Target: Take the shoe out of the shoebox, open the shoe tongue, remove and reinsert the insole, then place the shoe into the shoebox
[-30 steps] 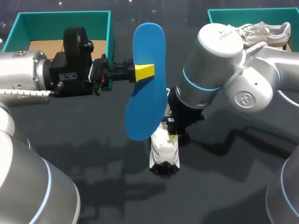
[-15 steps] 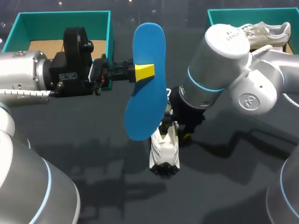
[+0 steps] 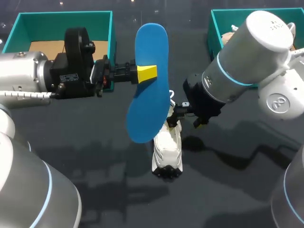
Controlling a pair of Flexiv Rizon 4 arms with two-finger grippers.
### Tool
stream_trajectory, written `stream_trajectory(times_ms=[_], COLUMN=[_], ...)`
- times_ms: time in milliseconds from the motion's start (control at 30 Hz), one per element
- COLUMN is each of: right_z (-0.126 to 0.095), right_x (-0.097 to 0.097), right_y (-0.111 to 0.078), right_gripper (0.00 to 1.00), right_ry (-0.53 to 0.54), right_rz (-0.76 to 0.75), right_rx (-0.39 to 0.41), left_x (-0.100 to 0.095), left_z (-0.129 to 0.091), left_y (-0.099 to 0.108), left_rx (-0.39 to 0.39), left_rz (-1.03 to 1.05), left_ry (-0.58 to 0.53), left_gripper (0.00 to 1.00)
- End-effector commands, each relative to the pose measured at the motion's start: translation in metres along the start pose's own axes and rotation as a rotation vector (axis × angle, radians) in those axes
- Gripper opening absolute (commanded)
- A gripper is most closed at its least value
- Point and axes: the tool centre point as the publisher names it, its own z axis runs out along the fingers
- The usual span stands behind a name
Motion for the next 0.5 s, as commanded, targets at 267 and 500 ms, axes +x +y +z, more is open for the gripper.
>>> stream_trajectory(times_ms=[267, 500], right_z=[-0.043, -0.095], right_x=[-0.008, -0.014], right_y=[0.002, 0.008], right_gripper=[1.0, 1.0], right_ry=[0.21, 0.421], right_rz=[0.08, 0.17], right_rx=[-0.129, -0.236], left_x=[0.001, 0.001], left_z=[0.002, 0.002], left_y=[0.001, 0.001], left_rx=[0.004, 0.004], left_rz=[0.0, 0.0], left_ry=[-0.002, -0.002], left_gripper=[0.0, 0.0])
